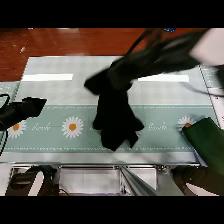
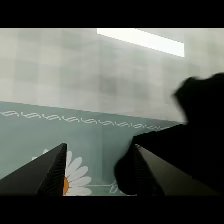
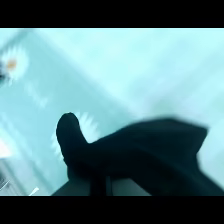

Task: Fold the shirts.

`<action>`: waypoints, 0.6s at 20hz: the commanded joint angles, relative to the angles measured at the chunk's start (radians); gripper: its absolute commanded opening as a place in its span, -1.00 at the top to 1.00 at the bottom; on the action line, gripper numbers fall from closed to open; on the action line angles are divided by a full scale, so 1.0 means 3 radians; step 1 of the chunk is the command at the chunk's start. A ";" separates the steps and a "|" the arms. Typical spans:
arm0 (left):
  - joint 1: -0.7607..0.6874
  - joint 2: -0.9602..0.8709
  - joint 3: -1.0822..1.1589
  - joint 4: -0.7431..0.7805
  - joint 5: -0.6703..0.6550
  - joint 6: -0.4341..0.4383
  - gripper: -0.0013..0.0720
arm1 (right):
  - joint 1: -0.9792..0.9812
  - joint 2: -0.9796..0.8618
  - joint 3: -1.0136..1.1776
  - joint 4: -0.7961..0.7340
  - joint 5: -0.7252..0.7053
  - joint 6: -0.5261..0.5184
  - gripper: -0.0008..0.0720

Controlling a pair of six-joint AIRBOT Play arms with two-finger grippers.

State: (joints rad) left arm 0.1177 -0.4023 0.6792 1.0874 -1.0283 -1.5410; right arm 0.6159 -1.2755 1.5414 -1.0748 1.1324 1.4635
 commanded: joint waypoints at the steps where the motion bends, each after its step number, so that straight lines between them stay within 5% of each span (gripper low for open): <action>1: 0.0001 0.0003 -0.0003 -0.0023 -0.0008 0.0009 -0.41 | 0.0032 -0.0432 -0.0549 0.0724 -0.0247 -0.0122 0.91; 3: 0.0000 -0.0020 -0.0023 -0.0055 -0.0008 0.0004 -0.41 | 0.0081 -0.0707 -0.0561 0.0889 -0.0198 -0.0193 0.91; 4: 0.0001 -0.0031 -0.0050 -0.0118 -0.0025 0.0004 -0.41 | 0.0107 -0.0804 -0.0561 0.0914 -0.0209 -0.0193 0.73; 5: 0.0000 -0.0033 -0.0100 -0.0192 -0.0034 0.0006 -0.41 | 0.0126 -0.0857 -0.0561 0.0921 -0.0214 -0.0192 0.08; 6: 0.0000 -0.0047 -0.0160 -0.0259 -0.0031 0.0006 -0.41 | 0.0114 -0.0867 -0.0557 0.0877 -0.0221 -0.0205 -0.15; 10: 0.0025 -0.0322 -0.0223 -0.0273 -0.0142 0.0047 -0.41 | -0.0532 -0.0482 -0.0510 0.0427 -0.0079 -0.0150 -0.15; 12: 0.0090 -0.0605 -0.0237 -0.0261 -0.0231 0.0048 -0.41 | -0.1088 -0.0150 -0.0524 -0.0242 0.0179 0.0056 -0.14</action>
State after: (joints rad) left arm 0.1291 -0.5022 0.6182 1.0119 -1.0630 -1.5314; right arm 0.4522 -1.4105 1.3876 -0.9524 1.1118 1.4246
